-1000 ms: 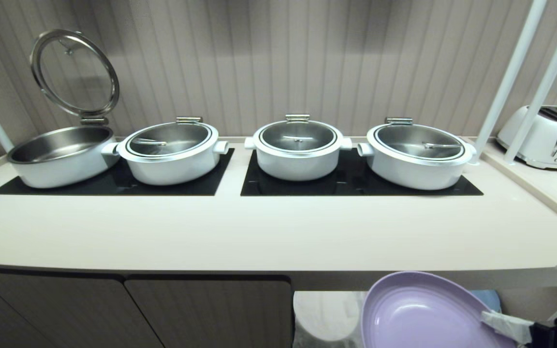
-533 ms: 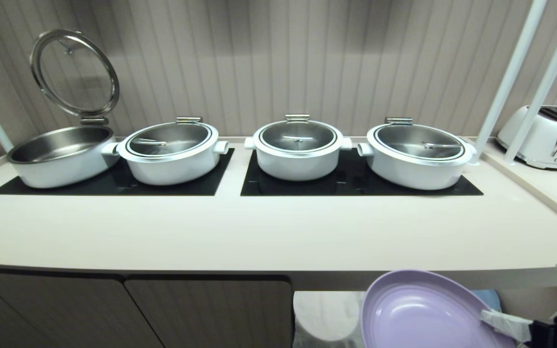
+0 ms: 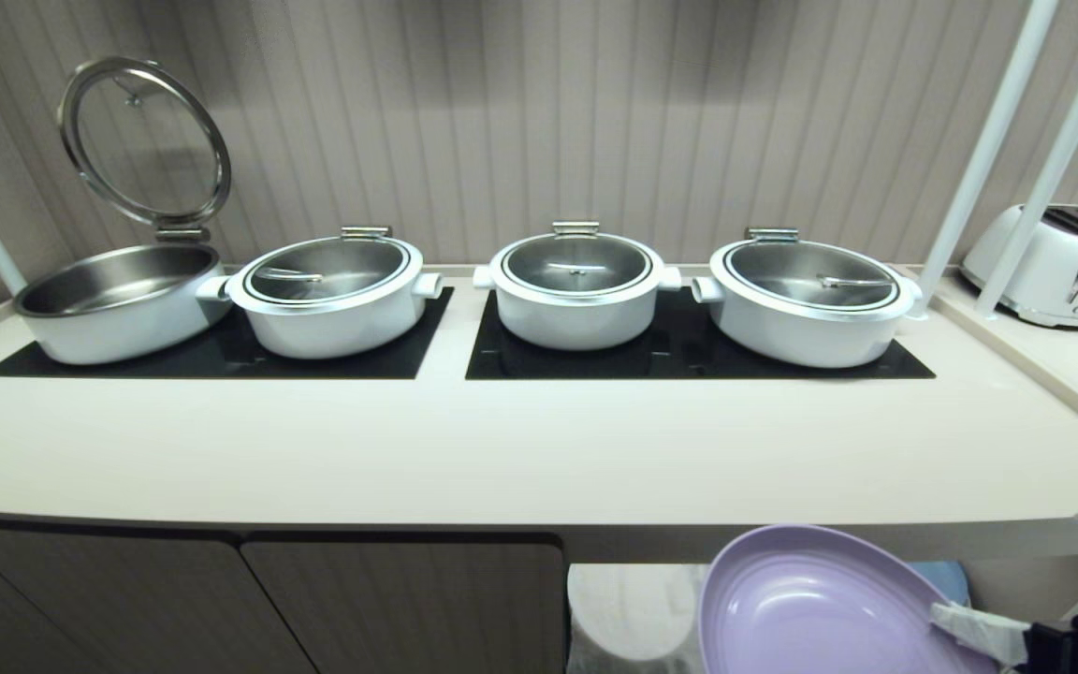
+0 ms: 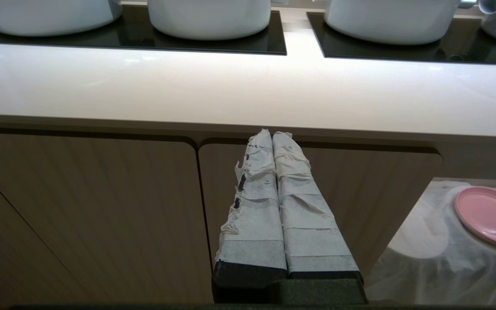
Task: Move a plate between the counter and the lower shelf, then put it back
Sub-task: Put the plate
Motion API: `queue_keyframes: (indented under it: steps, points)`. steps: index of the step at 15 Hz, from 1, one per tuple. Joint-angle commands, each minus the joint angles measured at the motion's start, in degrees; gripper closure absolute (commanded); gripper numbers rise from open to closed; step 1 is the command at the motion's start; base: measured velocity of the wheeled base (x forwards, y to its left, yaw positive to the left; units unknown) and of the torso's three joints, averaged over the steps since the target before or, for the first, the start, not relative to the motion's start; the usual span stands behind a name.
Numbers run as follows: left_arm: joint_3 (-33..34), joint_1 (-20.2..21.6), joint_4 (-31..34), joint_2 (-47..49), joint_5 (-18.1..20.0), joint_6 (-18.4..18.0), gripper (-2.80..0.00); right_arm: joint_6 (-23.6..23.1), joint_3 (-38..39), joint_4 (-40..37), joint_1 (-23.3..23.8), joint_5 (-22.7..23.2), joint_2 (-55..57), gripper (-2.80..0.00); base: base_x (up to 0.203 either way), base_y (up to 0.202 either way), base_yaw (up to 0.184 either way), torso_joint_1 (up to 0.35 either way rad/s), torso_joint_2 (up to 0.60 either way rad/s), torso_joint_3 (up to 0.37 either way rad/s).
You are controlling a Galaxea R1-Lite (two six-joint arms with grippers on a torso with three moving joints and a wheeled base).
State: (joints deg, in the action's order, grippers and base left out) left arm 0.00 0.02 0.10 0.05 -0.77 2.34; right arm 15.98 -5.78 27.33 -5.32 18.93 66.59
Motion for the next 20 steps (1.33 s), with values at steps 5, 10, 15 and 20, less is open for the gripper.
queue_keyframes:
  steps: [5,10,15,20]
  points:
    - [0.00,-0.02,-0.01,0.04,-0.02,0.12,0.00,0.19,-0.20,0.09,0.04,0.23,0.32,0.00,0.000,0.000,0.000,0.000,0.00,0.000]
    - [0.00,-0.01,-0.01,0.04,-0.11,0.12,0.00,0.19,-0.29,0.24,0.04,0.23,0.93,0.00,0.000,0.000,0.000,0.000,0.00,0.000]
    - [0.00,0.06,-0.01,0.04,-0.09,0.12,0.00,0.19,-0.20,0.27,-0.05,0.23,1.35,0.00,0.000,0.000,0.000,0.000,0.00,0.000]
    - [0.00,0.06,-0.01,0.04,-0.03,0.03,0.00,0.10,-0.11,0.35,-0.05,0.23,1.27,0.00,0.000,-0.075,0.007,0.002,0.00,0.001]
